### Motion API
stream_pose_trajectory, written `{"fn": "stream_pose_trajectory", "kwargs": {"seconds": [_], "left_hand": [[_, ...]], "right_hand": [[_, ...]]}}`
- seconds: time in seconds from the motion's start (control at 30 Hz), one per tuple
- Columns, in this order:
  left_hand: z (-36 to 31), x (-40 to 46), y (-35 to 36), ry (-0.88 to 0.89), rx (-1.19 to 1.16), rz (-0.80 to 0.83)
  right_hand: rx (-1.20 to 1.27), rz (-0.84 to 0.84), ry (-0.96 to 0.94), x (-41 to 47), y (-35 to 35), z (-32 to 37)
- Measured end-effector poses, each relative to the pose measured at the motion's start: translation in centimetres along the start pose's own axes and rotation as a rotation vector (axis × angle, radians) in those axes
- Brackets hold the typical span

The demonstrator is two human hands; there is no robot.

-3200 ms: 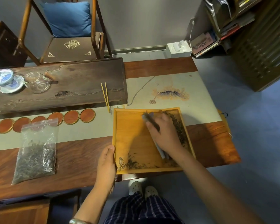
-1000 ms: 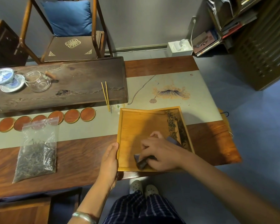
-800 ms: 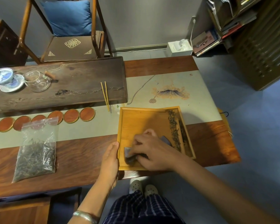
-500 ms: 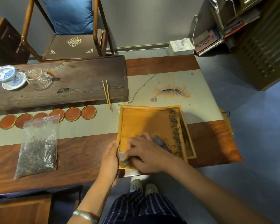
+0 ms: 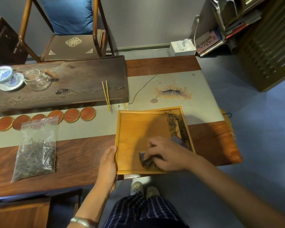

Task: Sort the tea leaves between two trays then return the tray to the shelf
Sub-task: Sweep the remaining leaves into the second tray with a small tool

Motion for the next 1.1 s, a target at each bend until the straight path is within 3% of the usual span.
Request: {"fn": "stream_pose_trajectory", "kwargs": {"seconds": [0.17,0.23,0.47,1.1], "left_hand": [[-1.0,-0.2,0.1,0.045,0.008,-0.044],[-1.2,-0.2,0.0,0.050,0.013,-0.060],[-0.9,-0.3,-0.3,0.046,0.008,-0.079],[-1.1,-0.2,-2.1,0.027,0.045,-0.041]], "right_hand": [[0.188,-0.357,0.149,-1.8,-4.9,-2.7],[0.184,-0.412,0.173,-3.0,-5.4,-3.0],[0.099,-0.254,0.126,-4.4,0.4,-0.4],[0.005,-0.334,0.319,-3.1,-1.1,-6.5]]}}
Point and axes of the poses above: each hand's wrist, its own x-axis towards the middle knuckle, its own y-axis out of the palm, z = x × y, the point moved 7 cm from there along x, towards the middle knuckle, and after that the axes turned 4 degrees about z, right-handed, at the moved point
